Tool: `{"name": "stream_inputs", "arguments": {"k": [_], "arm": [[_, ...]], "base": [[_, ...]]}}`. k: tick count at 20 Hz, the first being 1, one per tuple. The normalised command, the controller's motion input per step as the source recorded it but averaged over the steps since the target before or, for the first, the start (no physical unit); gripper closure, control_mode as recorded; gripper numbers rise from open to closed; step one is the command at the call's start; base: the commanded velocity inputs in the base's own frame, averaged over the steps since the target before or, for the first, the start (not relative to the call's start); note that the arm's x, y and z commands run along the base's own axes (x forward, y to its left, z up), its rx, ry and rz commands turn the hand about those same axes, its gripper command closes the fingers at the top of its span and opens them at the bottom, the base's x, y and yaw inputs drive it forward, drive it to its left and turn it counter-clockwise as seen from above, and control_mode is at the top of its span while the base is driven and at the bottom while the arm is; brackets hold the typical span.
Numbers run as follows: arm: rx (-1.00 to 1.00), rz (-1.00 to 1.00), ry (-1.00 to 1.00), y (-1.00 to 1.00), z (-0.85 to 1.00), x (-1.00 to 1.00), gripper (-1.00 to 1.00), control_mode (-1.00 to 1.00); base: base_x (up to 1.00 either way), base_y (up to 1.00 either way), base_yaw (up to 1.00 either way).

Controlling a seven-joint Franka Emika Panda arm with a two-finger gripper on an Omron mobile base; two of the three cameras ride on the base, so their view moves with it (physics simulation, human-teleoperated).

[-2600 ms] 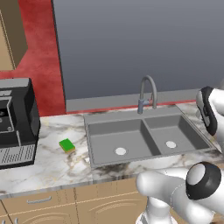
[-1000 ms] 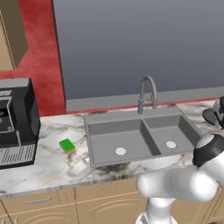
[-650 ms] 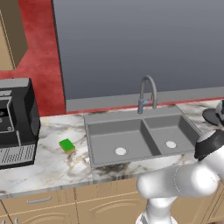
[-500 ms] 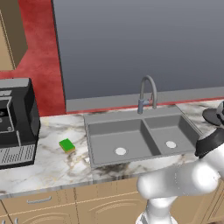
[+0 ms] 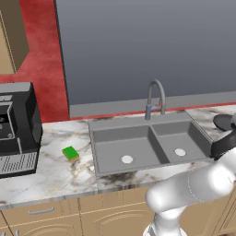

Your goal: Pick the pan and sponge and place them into the sink. Then turn on the water.

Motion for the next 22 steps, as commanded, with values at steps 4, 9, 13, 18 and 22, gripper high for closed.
{"name": "stream_inputs", "arguments": {"k": [4, 9, 13, 18, 22], "arm": [[0.00, 0.00, 0.00, -0.27, -0.16, 0.20, -1.00, -1.00], [0.00, 0.00, 0.01, -0.26, -0.17, 0.35, -1.00, -1.00], [0.00, 0.00, 0.02, -0.23, -0.19, 0.37, -1.00, -1.00], [0.00, 0.00, 0.01, -0.23, -0.22, 0.25, -1.00, -1.00], [0.00, 0.00, 0.00, -0.25, -0.24, 0.10, -1.00, -1.00]], "base": [[0.00, 0.00, 0.00], [0.00, 0.00, 0.00], [0.00, 0.00, 0.00], [0.00, 0.00, 0.00], [0.00, 0.00, 0.00]]}}
